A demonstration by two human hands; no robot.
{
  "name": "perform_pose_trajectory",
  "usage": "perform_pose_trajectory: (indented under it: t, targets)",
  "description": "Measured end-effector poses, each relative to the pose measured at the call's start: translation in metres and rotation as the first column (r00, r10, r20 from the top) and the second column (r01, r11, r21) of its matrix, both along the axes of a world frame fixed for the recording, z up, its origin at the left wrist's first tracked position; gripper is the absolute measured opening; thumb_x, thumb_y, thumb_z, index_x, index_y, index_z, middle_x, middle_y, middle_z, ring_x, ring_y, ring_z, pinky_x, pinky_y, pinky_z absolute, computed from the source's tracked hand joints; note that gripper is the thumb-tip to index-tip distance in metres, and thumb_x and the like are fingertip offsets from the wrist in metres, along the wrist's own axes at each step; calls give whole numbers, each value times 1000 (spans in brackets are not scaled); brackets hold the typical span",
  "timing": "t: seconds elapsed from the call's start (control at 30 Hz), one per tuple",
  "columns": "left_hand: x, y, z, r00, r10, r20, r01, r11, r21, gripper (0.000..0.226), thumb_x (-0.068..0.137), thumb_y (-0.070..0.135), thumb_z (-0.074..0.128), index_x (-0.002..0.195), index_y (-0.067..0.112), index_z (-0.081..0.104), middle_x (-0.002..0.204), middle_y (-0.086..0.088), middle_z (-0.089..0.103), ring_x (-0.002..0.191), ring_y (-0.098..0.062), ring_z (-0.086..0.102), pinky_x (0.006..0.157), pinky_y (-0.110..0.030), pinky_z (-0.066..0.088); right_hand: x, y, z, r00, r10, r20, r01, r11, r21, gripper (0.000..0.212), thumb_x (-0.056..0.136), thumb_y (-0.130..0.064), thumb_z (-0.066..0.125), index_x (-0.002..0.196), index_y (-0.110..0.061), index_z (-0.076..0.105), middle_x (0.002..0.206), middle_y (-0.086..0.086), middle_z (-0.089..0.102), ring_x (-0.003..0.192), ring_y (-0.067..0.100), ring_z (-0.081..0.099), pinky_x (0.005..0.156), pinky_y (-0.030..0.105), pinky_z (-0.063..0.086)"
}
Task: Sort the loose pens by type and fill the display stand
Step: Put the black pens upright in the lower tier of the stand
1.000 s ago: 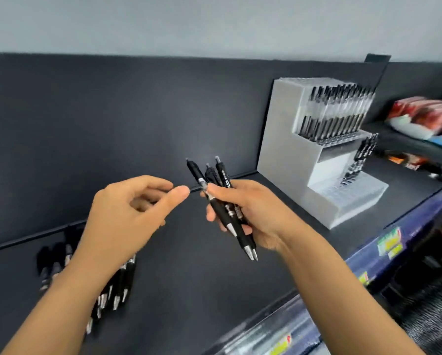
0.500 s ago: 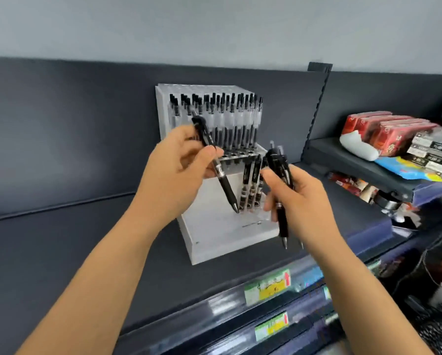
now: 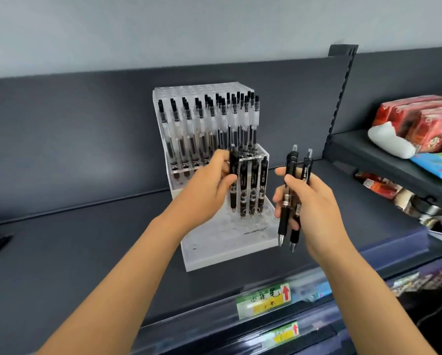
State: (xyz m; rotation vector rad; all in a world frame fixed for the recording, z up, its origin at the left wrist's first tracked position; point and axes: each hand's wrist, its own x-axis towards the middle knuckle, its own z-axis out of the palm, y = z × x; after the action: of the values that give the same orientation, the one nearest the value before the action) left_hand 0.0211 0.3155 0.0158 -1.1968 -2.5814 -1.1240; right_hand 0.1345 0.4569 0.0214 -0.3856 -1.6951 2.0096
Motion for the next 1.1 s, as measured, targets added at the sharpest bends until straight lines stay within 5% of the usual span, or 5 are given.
perform_pose_trajectory:
  t: [0.27,0.37,0.6,0.8,1.1]
  targets:
    - [13,13,-19,995,7,-96,1,997,79,50,102,19,35,141,35,8,77,-10,57,62,-25,55,60,-48,47,-8,-3,-2,1000,-28,11,28,1000,10,21,99,-12,45,113,-4,59,68,14,53,52,20,43,34,15,32]
    - [16,21,-31,989,61,-133,-47,993,111,49,101,18,35,145,29,16,71,6,41,52,-11,44,46,-26,30,-9,-3,-5,999,-22,31,21,999,28,21,99,-14,46,113,-4,59,69,14,54,52,19,44,35,14,33]
    - [20,27,-38,967,175,-185,-127,961,247,47,95,35,57,136,27,35,91,5,55,76,-18,60,66,-34,52,-14,0,-11,999,-10,40,7,998,63,19,99,-16,47,111,-9,60,68,12,57,51,21,46,36,15,33]
    - [19,21,-36,964,254,-75,-210,906,367,37,88,22,68,121,20,51,76,17,56,73,-2,62,72,-28,55,-16,2,-11,1000,6,28,-8,998,66,20,99,-15,47,111,-6,59,67,11,56,48,21,45,35,15,32]
    - [21,23,-31,938,346,-34,-327,910,253,7,92,12,59,90,8,64,75,5,65,75,-12,63,76,-34,54,-14,6,-16,999,-34,30,28,987,161,29,98,-24,50,108,1,59,72,5,48,62,22,47,41,13,37]
